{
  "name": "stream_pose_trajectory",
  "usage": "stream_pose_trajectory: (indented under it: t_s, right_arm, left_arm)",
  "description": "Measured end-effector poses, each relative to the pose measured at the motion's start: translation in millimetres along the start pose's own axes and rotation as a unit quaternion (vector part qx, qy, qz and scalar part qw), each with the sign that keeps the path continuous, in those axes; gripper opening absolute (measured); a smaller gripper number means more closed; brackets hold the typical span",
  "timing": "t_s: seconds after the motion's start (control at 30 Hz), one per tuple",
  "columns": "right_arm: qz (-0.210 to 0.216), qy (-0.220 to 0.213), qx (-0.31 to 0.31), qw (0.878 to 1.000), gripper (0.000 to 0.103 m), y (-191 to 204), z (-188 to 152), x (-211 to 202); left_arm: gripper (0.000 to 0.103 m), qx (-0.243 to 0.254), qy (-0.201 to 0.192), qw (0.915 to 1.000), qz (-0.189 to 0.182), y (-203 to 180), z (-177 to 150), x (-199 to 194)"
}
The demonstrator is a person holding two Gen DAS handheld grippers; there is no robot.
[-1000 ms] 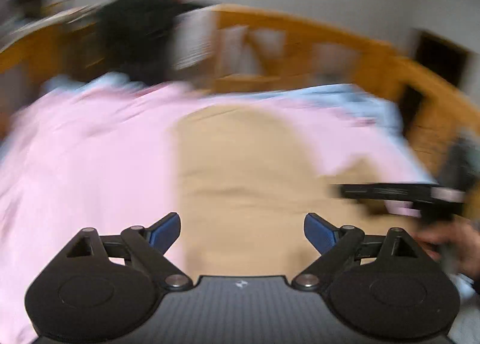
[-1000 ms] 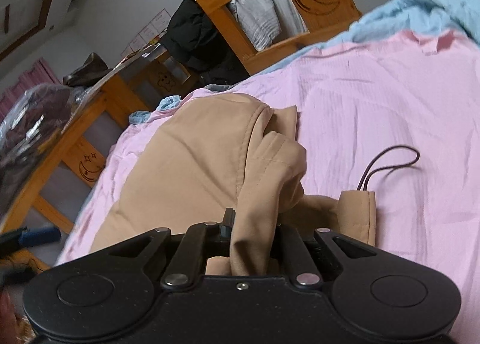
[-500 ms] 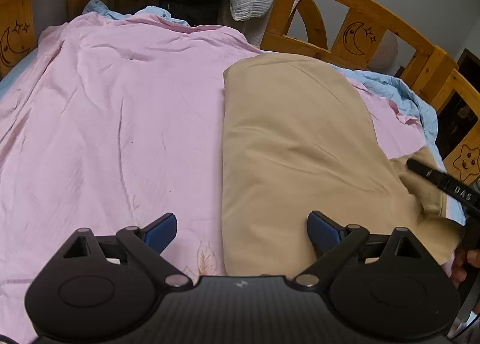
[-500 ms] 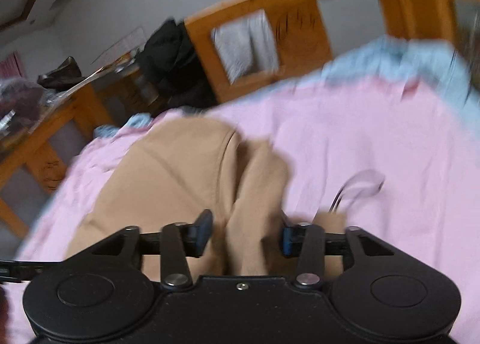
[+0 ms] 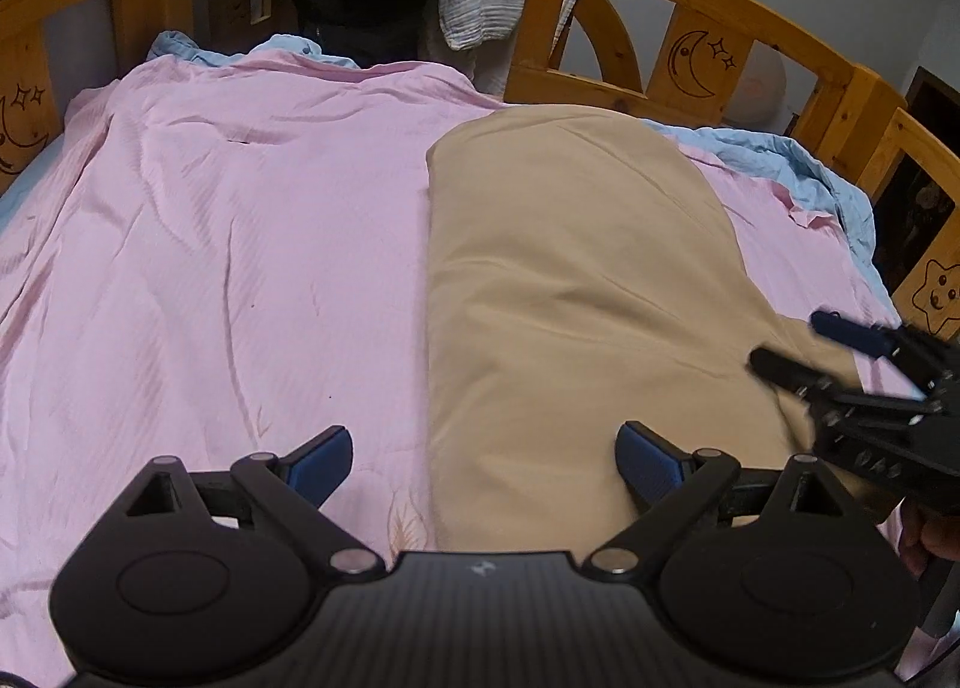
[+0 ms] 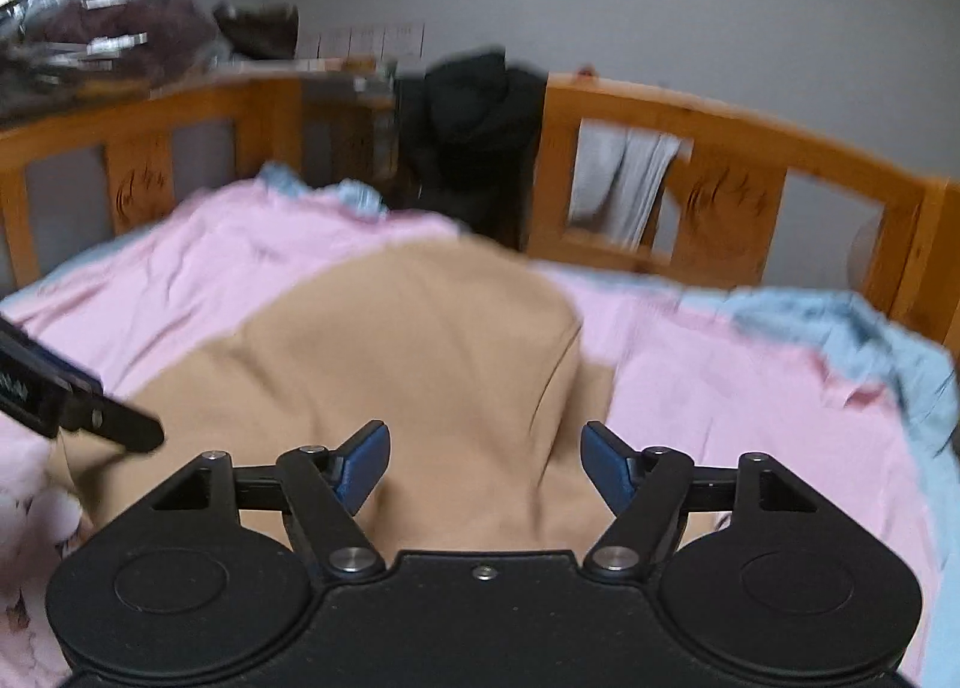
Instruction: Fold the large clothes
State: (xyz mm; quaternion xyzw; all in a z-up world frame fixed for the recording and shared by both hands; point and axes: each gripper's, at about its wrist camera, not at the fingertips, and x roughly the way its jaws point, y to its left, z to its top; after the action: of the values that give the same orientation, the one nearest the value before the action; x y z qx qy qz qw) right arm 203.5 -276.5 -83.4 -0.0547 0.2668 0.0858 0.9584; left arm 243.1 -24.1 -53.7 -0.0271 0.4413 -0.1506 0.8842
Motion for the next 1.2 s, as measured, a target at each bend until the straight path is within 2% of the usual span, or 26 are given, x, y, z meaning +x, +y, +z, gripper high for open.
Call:
stream_pose_trajectory:
  t_s: [0.13, 0.27, 0.6, 0.77, 0.83, 0.9, 0.97, 1.03, 1.1, 1.2]
  right_arm:
    - [-0.001, 0.052, 0.027, 0.998, 0.071, -3.9, -11.7, 17.4]
    - [0.0, 0.078, 0.054, 0.996, 0.072, -11.4, -20.5, 30.8]
    - [-0.015, 0.088, 0.051, 0.995, 0.072, -13.6, -25.0, 32.9]
    - [-0.022, 0.081, 0.059, 0.995, 0.07, -14.2, -23.5, 30.2]
    - [-0.004, 0.065, 0.093, 0.994, 0.067, -23.1, -16.5, 18.9]
    - [0.019, 0.041, 0.123, 0.991, 0.067, -34.3, -4.6, 10.0]
    - [0.042, 0.029, 0.163, 0.985, 0.068, -49.3, 12.2, 9.7]
    - [0.074, 0.045, 0.201, 0.976, 0.078, -64.7, 27.9, 23.4]
    - [0.103, 0.081, 0.226, 0.965, 0.084, -78.9, 39.1, 47.6]
    - [0.112, 0.105, 0.227, 0.962, 0.08, -87.3, 51.4, 80.2]
  left_arm:
    - [0.099, -0.007, 0.004, 1.0, -0.004, 2.0, -2.8, 5.0]
    - [0.1, -0.004, 0.013, 0.9999, -0.007, 2.7, -3.5, 13.2]
    - [0.103, 0.005, 0.016, 0.9999, 0.0, -2.7, -6.1, 24.1]
    - [0.1, 0.031, 0.015, 0.9994, 0.0, -11.5, 1.4, 18.5]
    - [0.1, 0.033, 0.01, 0.9992, -0.02, -7.4, 2.9, 12.9]
    - [0.1, 0.015, 0.0, 0.9973, -0.073, 6.4, 2.8, 8.3]
    - [0.1, -0.022, -0.005, 0.9914, -0.129, 23.2, 2.2, 8.7]
    - [0.1, -0.05, 0.005, 0.9856, -0.161, 36.1, 3.8, 14.7]
    - [0.1, -0.068, 0.017, 0.9843, -0.162, 45.6, 6.6, 24.1]
    - [0.1, -0.061, 0.04, 0.9873, -0.141, 48.6, 8.4, 40.0]
